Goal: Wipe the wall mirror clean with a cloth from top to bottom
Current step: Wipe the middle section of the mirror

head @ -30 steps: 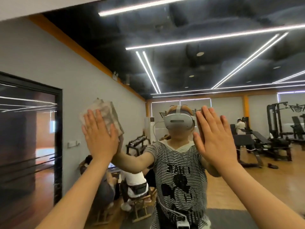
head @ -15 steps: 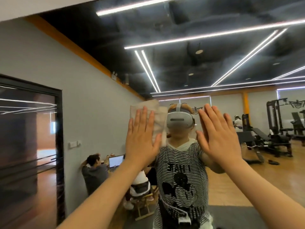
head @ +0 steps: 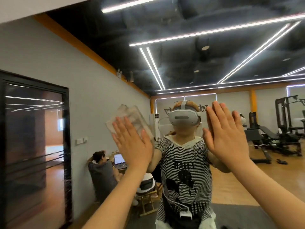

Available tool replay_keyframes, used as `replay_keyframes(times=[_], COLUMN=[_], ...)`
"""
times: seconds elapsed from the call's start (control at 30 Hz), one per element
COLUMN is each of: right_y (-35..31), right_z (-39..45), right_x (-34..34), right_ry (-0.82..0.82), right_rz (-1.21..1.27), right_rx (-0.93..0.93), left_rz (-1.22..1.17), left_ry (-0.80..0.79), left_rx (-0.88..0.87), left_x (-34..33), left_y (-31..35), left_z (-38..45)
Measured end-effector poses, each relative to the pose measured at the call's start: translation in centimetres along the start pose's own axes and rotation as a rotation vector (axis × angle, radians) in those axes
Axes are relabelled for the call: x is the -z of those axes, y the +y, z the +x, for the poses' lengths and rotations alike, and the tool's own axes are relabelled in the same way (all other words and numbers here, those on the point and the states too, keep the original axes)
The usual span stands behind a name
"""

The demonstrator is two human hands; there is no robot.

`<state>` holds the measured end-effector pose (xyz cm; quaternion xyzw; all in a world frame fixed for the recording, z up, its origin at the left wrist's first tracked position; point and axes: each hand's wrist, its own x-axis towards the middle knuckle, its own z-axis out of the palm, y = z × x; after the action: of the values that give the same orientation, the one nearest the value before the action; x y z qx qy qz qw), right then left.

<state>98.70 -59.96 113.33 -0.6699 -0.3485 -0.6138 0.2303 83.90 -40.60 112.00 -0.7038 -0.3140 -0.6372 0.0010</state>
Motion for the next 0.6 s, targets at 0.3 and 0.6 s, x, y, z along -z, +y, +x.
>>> replay_keyframes(times=[0.3,0.6], right_y=[0.1,-0.3], right_z=[-0.1,0.1], right_x=[0.1,0.5], right_ry=[0.000,-0.007], right_rz=[0.018,-0.002], right_rx=[0.000,-0.015], left_rz=[0.086,0.013], left_ry=[0.021,0.008], left_rx=[-0.339,-0.337], left_x=[-1.8,-1.9], left_y=[1.7,1.8], left_z=[-2.1,-2.1])
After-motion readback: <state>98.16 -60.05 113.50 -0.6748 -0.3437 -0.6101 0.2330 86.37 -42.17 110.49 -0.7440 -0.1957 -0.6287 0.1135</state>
